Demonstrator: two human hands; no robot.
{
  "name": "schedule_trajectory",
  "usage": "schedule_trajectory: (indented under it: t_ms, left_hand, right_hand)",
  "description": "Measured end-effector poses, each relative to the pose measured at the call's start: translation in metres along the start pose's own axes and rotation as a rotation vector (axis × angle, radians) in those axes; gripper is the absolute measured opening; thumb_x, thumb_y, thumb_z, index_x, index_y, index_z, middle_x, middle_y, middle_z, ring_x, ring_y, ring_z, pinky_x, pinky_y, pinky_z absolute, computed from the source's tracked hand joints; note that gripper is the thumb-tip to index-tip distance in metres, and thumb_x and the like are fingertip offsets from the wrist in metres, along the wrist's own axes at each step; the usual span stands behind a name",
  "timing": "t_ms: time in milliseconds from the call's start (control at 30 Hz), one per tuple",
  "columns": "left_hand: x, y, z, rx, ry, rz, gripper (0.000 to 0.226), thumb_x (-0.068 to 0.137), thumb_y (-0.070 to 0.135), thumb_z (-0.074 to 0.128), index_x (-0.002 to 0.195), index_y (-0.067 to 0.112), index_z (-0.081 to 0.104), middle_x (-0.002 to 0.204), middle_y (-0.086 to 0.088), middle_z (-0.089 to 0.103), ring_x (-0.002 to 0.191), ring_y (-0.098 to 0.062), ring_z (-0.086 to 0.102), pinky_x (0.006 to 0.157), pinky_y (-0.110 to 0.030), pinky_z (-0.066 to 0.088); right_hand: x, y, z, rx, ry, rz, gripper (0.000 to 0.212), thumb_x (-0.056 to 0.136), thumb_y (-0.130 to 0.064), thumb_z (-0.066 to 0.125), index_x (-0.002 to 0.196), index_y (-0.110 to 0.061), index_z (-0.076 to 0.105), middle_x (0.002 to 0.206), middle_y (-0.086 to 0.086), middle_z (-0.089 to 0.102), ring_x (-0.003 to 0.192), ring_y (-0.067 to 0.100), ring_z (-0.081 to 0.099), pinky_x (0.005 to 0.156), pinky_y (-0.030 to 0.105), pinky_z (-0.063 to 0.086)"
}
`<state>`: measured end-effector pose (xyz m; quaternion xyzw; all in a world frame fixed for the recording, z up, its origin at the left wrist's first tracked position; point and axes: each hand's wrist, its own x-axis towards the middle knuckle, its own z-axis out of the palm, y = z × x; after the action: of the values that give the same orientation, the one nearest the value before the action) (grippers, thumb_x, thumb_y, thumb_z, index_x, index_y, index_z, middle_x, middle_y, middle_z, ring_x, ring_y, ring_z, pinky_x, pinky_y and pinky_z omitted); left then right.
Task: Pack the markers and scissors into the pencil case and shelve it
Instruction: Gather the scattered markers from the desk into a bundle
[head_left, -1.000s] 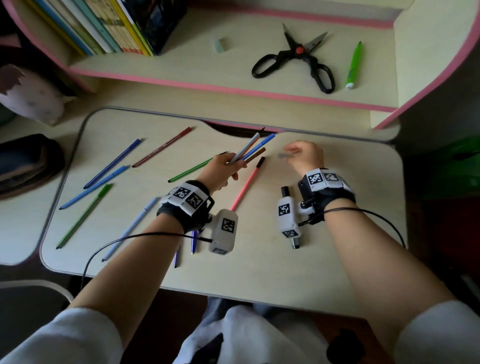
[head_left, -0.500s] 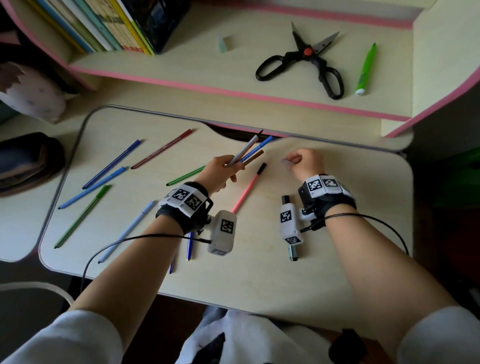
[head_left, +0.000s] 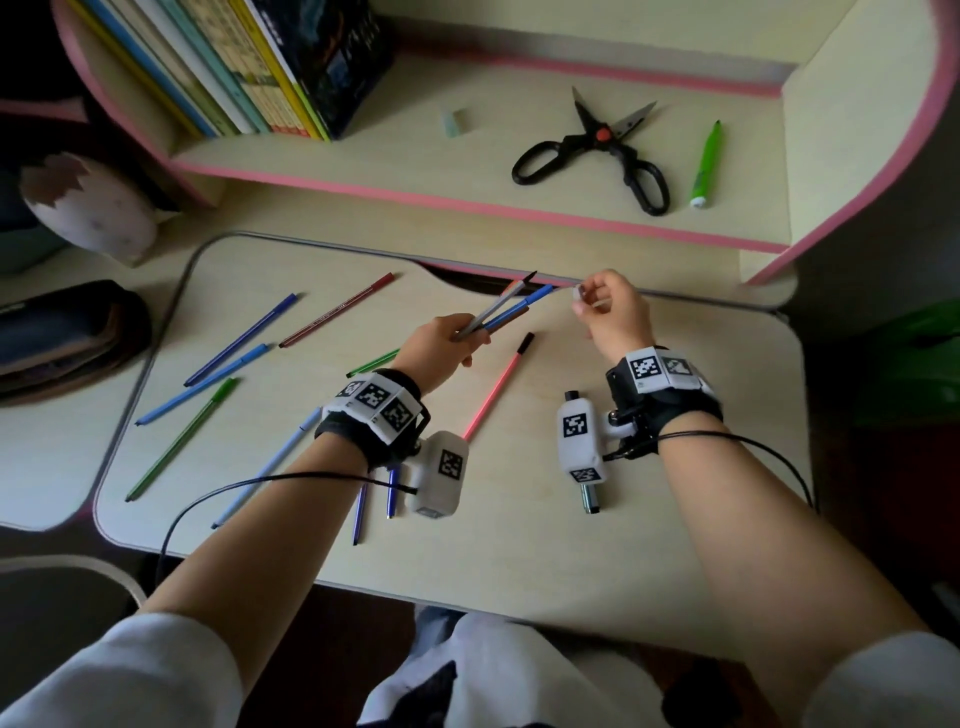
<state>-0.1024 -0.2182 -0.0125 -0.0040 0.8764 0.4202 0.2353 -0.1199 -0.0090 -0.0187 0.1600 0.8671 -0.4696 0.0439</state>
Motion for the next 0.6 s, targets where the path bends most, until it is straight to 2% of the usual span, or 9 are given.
schedule_trajectory:
  t_ms: [100, 167, 233, 300, 400, 500, 600]
  left_hand:
    - [-0.009, 0.003, -0.007, 0.039, 0.01, 0.036, 0.02, 0.093, 0.027, 0.046, 0.096, 0.018, 0.063, 0.062, 0.007, 0.052, 0.052, -0.007, 0.042, 0.051, -0.022, 0.034]
    - [-0.014, 0.005, -0.01, 0.054, 0.015, 0.046, 0.021, 0.093, 0.027, 0.046, 0.097, 0.018, 0.063, 0.062, 0.007, 0.051, 0.053, -0.006, 0.043, 0.051, -0.022, 0.034]
    - [-0.02, 0.006, -0.012, 0.068, 0.02, 0.059, 0.021, 0.093, 0.026, 0.046, 0.098, 0.016, 0.064, 0.062, 0.007, 0.051, 0.053, -0.006, 0.043, 0.051, -0.022, 0.034]
    - [-0.025, 0.007, -0.014, 0.088, 0.028, 0.072, 0.021, 0.093, 0.026, 0.046, 0.099, 0.016, 0.064, 0.063, 0.005, 0.053, 0.053, -0.006, 0.043, 0.052, -0.022, 0.033]
    - [-0.032, 0.009, -0.016, 0.133, 0.025, 0.091, 0.022, 0.093, 0.027, 0.047, 0.101, 0.016, 0.064, 0.071, -0.001, 0.057, 0.054, -0.007, 0.043, 0.054, -0.025, 0.033]
    - [-0.038, 0.01, -0.018, 0.164, 0.02, 0.108, 0.022, 0.093, 0.028, 0.047, 0.102, 0.016, 0.063, 0.075, -0.002, 0.059, 0.058, -0.012, 0.045, 0.055, -0.025, 0.034]
    - [-0.041, 0.011, -0.02, 0.189, 0.012, 0.126, 0.022, 0.093, 0.028, 0.047, 0.101, 0.017, 0.064, 0.075, -0.002, 0.059, 0.064, -0.016, 0.048, 0.055, -0.024, 0.034]
  right_hand:
    - [-0.01, -0.004, -0.004, 0.024, 0.006, -0.001, 0.026, 0.088, -0.002, 0.052, 0.111, -0.01, 0.061, 0.091, 0.005, 0.06, 0.079, 0.02, 0.057, 0.079, 0.038, 0.053]
    - [-0.016, -0.007, -0.006, 0.094, 0.033, 0.016, 0.023, 0.087, 0.0, 0.052, 0.106, -0.007, 0.062, 0.087, 0.005, 0.062, 0.068, 0.019, 0.057, 0.07, 0.037, 0.053]
    - [-0.023, -0.011, -0.009, 0.202, 0.066, 0.033, 0.011, 0.086, 0.0, 0.054, 0.092, -0.009, 0.058, 0.085, 0.008, 0.063, 0.055, 0.015, 0.053, 0.057, 0.03, 0.051]
    - [-0.028, -0.016, -0.011, 0.295, 0.09, 0.053, 0.019, 0.087, -0.002, 0.057, 0.079, -0.018, 0.051, 0.086, 0.011, 0.063, 0.05, 0.012, 0.053, 0.053, 0.028, 0.048]
    - [-0.033, -0.024, -0.014, 0.417, 0.103, 0.076, 0.026, 0.088, -0.004, 0.058, 0.074, -0.022, 0.047, 0.087, 0.011, 0.064, 0.038, 0.0, 0.052, 0.049, 0.024, 0.048]
    - [-0.038, -0.034, -0.014, 0.483, 0.108, 0.086, 0.023, 0.088, -0.006, 0.058, 0.075, -0.022, 0.048, 0.091, 0.012, 0.064, 0.036, -0.002, 0.051, 0.046, 0.02, 0.048]
    - [-0.043, -0.042, -0.014, 0.487, 0.09, 0.077, 0.022, 0.088, -0.006, 0.058, 0.076, -0.022, 0.049, 0.089, 0.008, 0.066, 0.041, 0.002, 0.053, 0.046, 0.019, 0.048]
